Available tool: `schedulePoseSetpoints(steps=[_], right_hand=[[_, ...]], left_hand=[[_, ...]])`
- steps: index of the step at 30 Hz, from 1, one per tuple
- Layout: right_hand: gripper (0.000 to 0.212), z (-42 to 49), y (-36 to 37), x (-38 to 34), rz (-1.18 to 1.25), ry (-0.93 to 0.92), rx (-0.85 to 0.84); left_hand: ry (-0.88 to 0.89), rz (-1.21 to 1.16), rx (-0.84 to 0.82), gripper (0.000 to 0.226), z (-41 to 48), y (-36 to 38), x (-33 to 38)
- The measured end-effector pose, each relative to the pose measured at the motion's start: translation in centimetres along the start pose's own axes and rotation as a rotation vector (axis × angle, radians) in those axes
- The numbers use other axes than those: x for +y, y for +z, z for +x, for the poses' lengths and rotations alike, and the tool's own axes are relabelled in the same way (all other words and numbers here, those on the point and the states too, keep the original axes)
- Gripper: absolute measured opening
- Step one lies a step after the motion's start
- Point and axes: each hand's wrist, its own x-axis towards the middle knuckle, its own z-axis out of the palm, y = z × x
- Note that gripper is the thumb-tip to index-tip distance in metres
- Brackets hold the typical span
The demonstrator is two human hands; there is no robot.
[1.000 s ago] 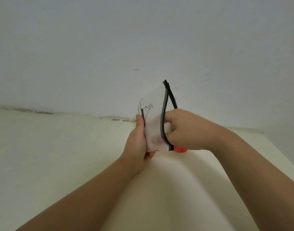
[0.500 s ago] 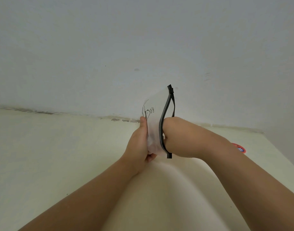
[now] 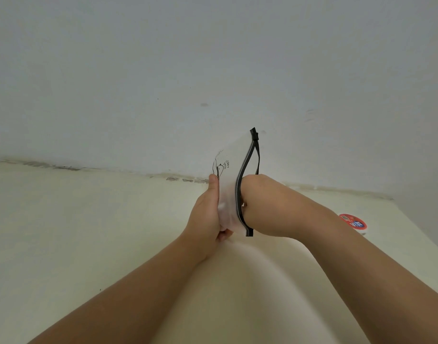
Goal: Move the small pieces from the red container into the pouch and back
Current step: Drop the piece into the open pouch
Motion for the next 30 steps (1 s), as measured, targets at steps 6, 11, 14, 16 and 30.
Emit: schedulePoseSetpoints(steps=[6,11,14,16,30], right_hand=[[0.012,-0.3,0.0,-0.2,-0.002,-0.016,0.043],[0.027,-0.8,-0.7,-0.5,0.024,-0.015,0.043],[0.030,-0.9,-0.8,-0.6,0.063,-0.011,0.061],[0.027,-0.8,-0.9,-0.6,0.106,-0.009,0.074],[0.019,-0.7,-3.1,1.1,0.478,-0.106,0.351]], left_hand=[[0.016,-0.022,-0.008,0.062,-0.2,-0.1,0.2],[0.008,-0.044,-0.006,0.074,0.0,-0.2,0.2],[0.025,-0.045,-0.019,0.074,0.2,-0.3,0.0],[0.020,-0.050,-0.019,0.073,0.3,-0.3,-0.1],[0.002,-0.193,-0.024,0.062,0.9,-0.8,-0.3]])
